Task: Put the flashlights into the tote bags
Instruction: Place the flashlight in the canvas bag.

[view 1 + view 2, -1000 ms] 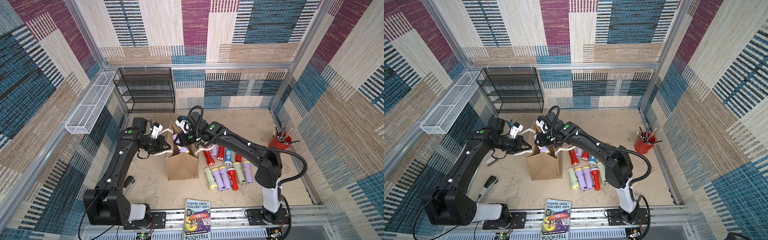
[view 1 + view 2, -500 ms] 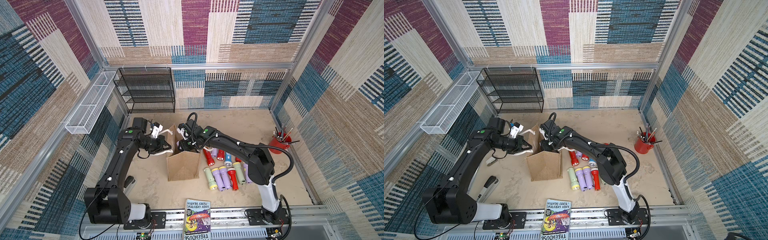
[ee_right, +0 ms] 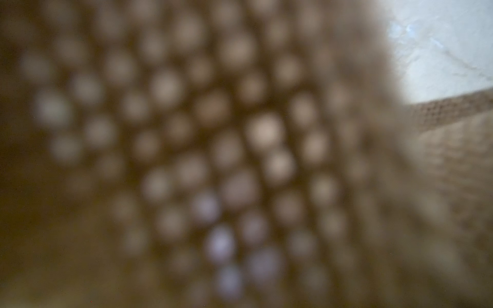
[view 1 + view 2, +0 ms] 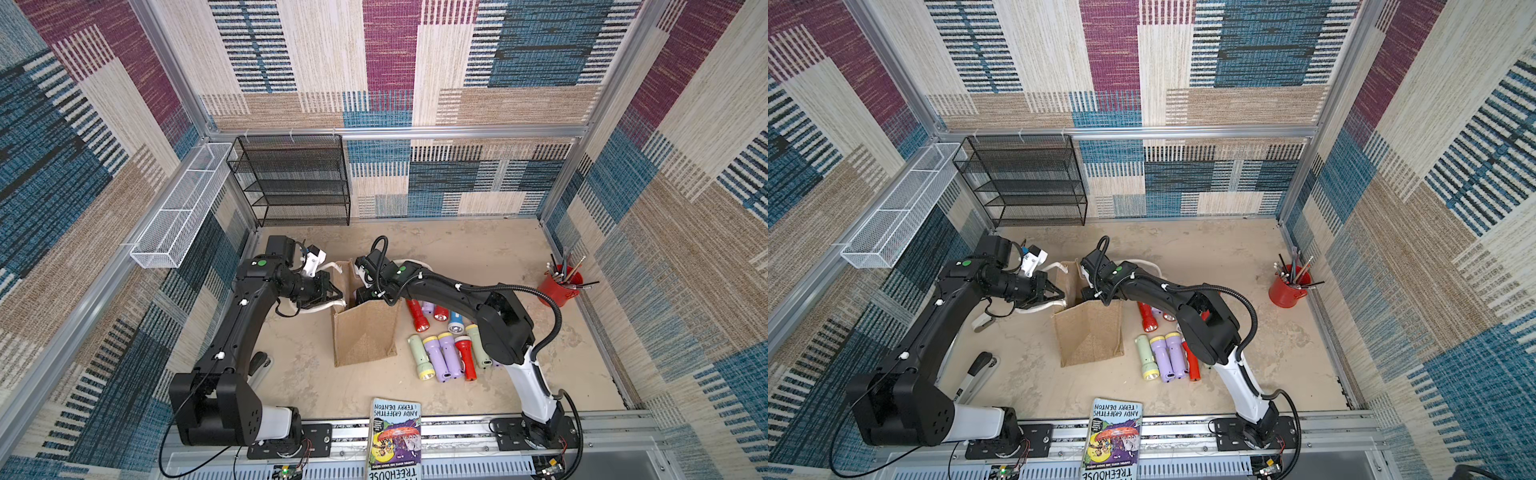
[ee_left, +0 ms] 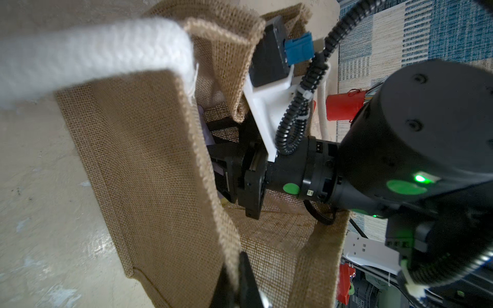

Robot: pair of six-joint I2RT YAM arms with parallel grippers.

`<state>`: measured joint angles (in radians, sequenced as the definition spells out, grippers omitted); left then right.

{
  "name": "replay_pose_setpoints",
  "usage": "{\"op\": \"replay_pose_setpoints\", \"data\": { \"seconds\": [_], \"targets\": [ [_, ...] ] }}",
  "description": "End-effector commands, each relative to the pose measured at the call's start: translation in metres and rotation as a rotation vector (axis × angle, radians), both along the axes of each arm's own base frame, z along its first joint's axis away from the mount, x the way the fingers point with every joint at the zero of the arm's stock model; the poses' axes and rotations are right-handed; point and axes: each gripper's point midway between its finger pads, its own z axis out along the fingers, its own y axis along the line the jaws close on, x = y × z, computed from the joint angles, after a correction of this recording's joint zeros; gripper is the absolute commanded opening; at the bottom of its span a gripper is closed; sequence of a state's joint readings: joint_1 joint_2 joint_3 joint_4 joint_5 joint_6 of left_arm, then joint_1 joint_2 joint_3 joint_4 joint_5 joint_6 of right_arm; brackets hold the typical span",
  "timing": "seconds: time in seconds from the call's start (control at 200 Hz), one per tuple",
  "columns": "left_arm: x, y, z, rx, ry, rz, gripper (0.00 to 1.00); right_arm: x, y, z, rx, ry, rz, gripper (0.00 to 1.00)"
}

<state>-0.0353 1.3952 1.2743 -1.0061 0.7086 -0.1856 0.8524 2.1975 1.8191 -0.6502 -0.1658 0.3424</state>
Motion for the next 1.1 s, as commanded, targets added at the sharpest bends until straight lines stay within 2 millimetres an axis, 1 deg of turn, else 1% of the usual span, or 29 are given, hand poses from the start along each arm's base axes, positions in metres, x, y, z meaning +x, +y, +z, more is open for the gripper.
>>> {"op": "replay_pose_setpoints", "data": {
  "seconds": [0.0, 0.15, 0.3, 0.381, 0.471, 0.606, 0.731, 0.806, 0.896, 0.951, 1.007, 1.047, 1.057, 1.092],
  "targets": [
    [0.001, 0.002, 0.001, 0.008, -0.002, 0.009, 0.0, -0.014, -0.022, -0.02, -0.114, 0.078, -0.022, 0.49],
    [0.002, 0.003, 0.002, 0.018, -0.007, 0.014, 0.0, -0.011, -0.018, -0.001, -0.094, 0.053, -0.01, 0.56],
    [0.003, 0.005, 0.002, 0.026, -0.011, 0.021, 0.0, -0.013, -0.007, 0.029, -0.025, 0.04, 0.03, 0.6],
    [0.005, 0.005, 0.003, 0.029, -0.018, 0.026, 0.0, -0.015, 0.0, 0.053, 0.029, 0.023, 0.059, 0.62],
    [0.007, 0.005, 0.005, 0.028, -0.026, 0.026, 0.0, -0.014, 0.008, 0.089, 0.1, -0.015, 0.085, 0.62],
    [0.011, 0.004, 0.007, 0.017, -0.03, 0.026, 0.0, -0.013, 0.012, 0.138, 0.173, -0.084, 0.106, 0.63],
    [0.013, 0.001, 0.006, 0.0, -0.022, 0.023, 0.0, -0.018, 0.012, 0.175, 0.243, -0.124, 0.132, 0.63],
    [0.015, 0.002, 0.006, 0.006, -0.025, 0.025, 0.0, -0.022, 0.012, 0.192, 0.28, -0.14, 0.149, 0.63],
    [0.016, 0.002, 0.007, 0.006, -0.029, 0.02, 0.0, -0.022, 0.004, 0.212, 0.286, -0.181, 0.134, 0.63],
    [0.017, 0.001, 0.008, 0.004, -0.034, 0.016, 0.0, -0.017, -0.007, 0.224, 0.275, -0.23, 0.097, 0.63],
    [0.018, 0.0, 0.009, -0.001, -0.035, 0.011, 0.0, -0.009, -0.023, 0.234, 0.254, -0.28, 0.034, 0.63],
    [0.018, -0.001, 0.009, -0.009, -0.036, 0.005, 0.0, -0.003, -0.039, 0.245, 0.251, -0.317, -0.013, 0.64],
    [0.018, -0.001, 0.009, -0.01, -0.037, 0.003, 0.0, 0.0, -0.042, 0.244, 0.245, -0.319, -0.025, 0.64],
    [0.018, -0.002, 0.01, -0.016, -0.039, -0.002, 0.0, 0.005, -0.058, 0.25, 0.247, -0.339, -0.069, 0.64]
  ]
}}
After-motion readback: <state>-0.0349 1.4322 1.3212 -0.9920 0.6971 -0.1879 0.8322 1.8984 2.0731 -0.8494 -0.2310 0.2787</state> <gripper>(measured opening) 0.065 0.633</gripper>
